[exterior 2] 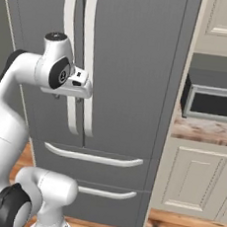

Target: Gather the onion and avocado from the fridge and place them on a tray on the dining counter. Then gather the fishs from the fridge and place them on the other tray.

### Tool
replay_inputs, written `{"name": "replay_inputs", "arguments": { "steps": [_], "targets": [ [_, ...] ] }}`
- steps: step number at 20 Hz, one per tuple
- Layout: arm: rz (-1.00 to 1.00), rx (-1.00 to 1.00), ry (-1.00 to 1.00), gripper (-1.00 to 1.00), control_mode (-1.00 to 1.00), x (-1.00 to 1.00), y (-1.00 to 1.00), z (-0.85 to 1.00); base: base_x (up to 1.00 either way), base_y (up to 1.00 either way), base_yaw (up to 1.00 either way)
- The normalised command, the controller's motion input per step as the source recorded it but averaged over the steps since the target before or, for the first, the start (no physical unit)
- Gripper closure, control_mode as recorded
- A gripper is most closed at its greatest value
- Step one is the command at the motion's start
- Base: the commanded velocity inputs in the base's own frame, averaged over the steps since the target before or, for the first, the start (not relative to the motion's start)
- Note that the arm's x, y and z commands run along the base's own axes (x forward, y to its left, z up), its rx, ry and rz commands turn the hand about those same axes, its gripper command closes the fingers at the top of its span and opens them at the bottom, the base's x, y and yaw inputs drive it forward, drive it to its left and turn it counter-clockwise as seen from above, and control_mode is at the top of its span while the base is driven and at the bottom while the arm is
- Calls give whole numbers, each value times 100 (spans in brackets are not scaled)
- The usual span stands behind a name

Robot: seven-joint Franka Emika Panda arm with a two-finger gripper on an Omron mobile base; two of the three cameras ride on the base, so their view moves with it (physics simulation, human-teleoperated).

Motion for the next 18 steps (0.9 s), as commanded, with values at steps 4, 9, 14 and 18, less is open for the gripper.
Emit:
{"name": "replay_inputs", "arguments": {
  "steps": [4, 9, 14, 18],
  "targets": [
    [0, -2, -16, -100, -100, 3, 0, 4, 0, 0, 0],
    [2, -8, -44, -100, -100, 22, 0, 12, 0, 0, 0],
    [5, -2, -34, -100, -100, 46, -1, 6, 0, 0, 0],
    [3, 0, -13, -100, -100, 56, -11, 20, 0, 0, 0]
  ]
}}
